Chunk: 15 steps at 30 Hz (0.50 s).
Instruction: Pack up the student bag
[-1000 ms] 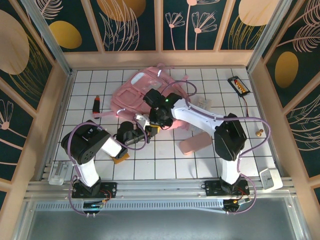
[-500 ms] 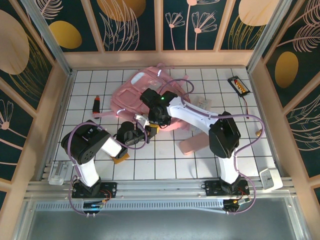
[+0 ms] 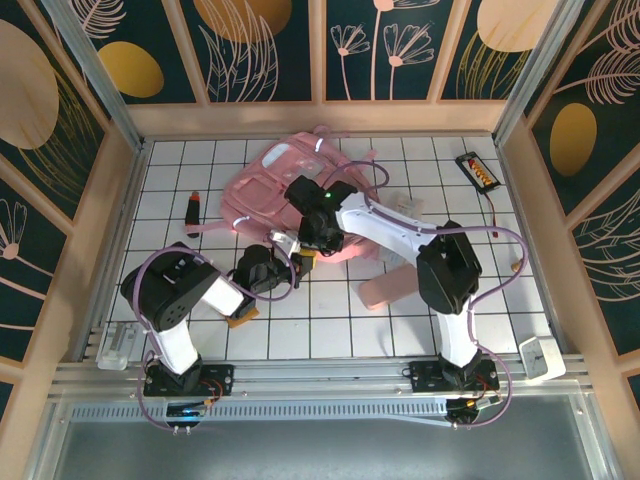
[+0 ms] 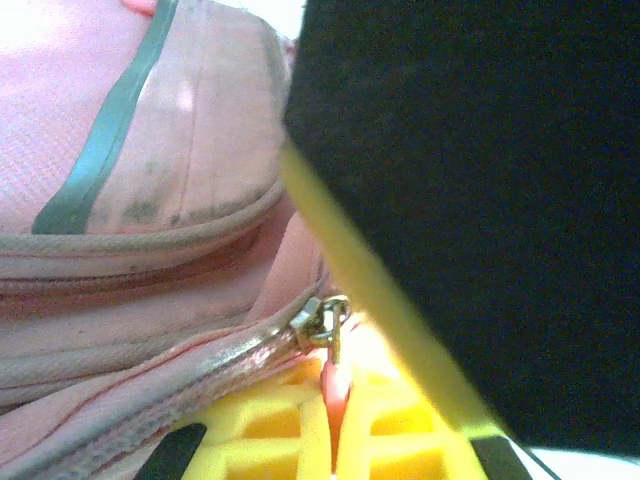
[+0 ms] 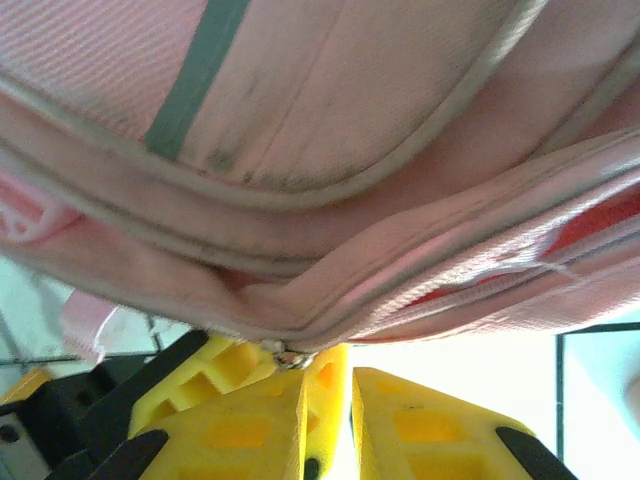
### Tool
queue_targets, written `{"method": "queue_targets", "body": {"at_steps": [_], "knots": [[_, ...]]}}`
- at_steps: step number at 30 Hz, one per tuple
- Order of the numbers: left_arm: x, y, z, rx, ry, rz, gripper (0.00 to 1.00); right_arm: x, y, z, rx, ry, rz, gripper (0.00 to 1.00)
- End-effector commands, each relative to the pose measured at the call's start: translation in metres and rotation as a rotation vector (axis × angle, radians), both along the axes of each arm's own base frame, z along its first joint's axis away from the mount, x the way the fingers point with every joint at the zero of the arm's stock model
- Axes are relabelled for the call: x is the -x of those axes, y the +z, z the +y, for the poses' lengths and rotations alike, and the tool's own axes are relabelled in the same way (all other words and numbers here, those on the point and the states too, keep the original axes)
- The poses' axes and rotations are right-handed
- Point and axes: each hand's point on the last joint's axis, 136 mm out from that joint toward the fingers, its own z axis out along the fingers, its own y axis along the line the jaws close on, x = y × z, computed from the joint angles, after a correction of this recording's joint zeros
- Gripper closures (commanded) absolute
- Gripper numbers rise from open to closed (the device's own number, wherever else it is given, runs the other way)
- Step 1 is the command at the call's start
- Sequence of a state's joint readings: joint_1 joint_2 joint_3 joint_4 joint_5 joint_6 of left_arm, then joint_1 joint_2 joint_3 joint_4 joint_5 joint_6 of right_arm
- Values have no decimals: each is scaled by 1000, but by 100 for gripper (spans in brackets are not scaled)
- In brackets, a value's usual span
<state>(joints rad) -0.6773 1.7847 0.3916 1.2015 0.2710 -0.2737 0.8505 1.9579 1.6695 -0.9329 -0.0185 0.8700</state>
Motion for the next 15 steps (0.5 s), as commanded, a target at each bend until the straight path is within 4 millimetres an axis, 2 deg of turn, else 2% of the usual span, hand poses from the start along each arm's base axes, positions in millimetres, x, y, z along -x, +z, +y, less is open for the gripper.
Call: {"method": "queue_targets", "body": {"at_steps": [1,3,5,8,10,13,15], "knots": [[11,79,-13,170,-63,-266,100,-31,21,13,-187,158,-86,81],[11,73,-11,148,-57,-258,100,-37,38,15,-221,315,-174,80],[14,70,-12,135,-70,-263,100,-36,46,21,-250,462,-247,79],[17,68,-10,140,-75,-277,100,-34,38,31,-261,635,-302,76],[19,69,-9,146,-76,-290,100,-39,25,34,-232,703,-319,70],[21,63,-11,129,-94,-276,100,-52,11,36,-142,750,-359,64],[21,60,-11,120,-97,-267,100,-59,11,37,-86,752,-371,61]]}}
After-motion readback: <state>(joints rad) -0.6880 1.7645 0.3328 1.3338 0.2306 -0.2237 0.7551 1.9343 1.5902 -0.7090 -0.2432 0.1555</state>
